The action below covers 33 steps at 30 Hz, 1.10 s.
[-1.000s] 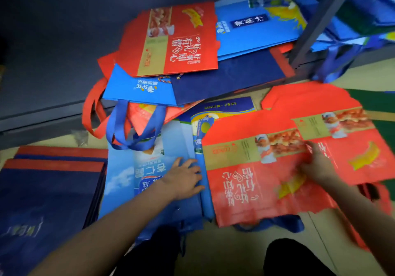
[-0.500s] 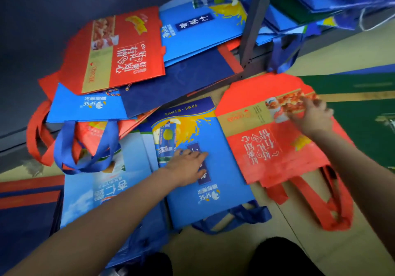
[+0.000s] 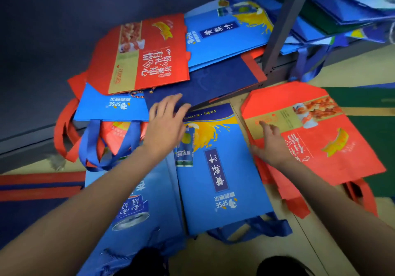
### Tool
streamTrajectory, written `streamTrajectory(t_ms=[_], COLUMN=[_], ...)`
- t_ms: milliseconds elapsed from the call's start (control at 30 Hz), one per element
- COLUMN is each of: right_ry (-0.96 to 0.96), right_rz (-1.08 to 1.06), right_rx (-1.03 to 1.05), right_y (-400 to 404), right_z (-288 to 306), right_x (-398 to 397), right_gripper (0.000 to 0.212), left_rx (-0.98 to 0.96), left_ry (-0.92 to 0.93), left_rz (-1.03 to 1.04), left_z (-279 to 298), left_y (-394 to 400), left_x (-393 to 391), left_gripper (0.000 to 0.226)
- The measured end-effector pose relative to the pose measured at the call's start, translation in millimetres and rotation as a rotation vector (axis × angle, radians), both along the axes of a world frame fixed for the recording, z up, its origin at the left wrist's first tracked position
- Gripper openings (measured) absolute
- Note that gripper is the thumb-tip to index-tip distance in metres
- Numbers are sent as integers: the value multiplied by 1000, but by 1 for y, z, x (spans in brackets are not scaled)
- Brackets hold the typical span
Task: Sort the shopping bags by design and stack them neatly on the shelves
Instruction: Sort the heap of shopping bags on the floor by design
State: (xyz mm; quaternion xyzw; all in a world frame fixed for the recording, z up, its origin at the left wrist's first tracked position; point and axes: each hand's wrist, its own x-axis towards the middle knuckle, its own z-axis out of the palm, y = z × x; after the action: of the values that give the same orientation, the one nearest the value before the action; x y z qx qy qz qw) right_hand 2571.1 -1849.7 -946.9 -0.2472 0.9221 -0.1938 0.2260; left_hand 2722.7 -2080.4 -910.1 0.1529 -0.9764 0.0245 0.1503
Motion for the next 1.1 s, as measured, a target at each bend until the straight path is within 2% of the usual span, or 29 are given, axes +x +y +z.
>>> streamTrajectory(t_ms=[100,233,300,367,433,467,533,567,633,733,867,967,1000,1067,1100], right_ry=[-5,-34,-91,-149,-266,-379,-682,-806,-945,-1018,-930,-866,-788,-515,-341], right_rz=[-127,-148,-168,-196,-274,-342,-475,-524,-534,-590,-766,-942,-1005,-1044,-990], right_rx=[-219,-310,-336,-364,-492,-591,-812,-898,-946,-1082,-1228,-1393,-1395,-1231,-1093], right_y=[-33,-62,-66,-64,-58,-54,-44,-39,-27,-11,8,17,20,28,33], right_z=[22,35,33,31,32,36,46,50,55,53,50,47,44,39,31], right_x=[3,8,9,9,7,5,1,-3,-7,-10,-11,-12,-14,-15,-16], right_gripper=[61,55,54,53,45,37,13,13,27,42,31,19,18,15,36], left_rx=[10,-3,30,71,103,136,126,114,151,297,381,292,264,233,224], left_ry=[-236,-545,-566,-457,-265,-205,-191,-228,-325,-310,-294,-443,-482,-523,-555], left_rz=[144,259,276,252,49,-148,-618,-768,-849,-821,-618,-472,-437,-384,-378], left_z=[18,24,25,33,45,50,36,25,7,-5,-8,-17,-20,-28,-34], left_y=[-24,-45,-52,-52,-34,-19,16,29,39,42,52,54,58,72,80], left_x=[-22,-46,-51,-52,-43,-33,-1,18,45,54,40,22,15,2,-4], left_gripper=[43,54,59,60,63,62,47,38,34,39,43,56,59,65,68])
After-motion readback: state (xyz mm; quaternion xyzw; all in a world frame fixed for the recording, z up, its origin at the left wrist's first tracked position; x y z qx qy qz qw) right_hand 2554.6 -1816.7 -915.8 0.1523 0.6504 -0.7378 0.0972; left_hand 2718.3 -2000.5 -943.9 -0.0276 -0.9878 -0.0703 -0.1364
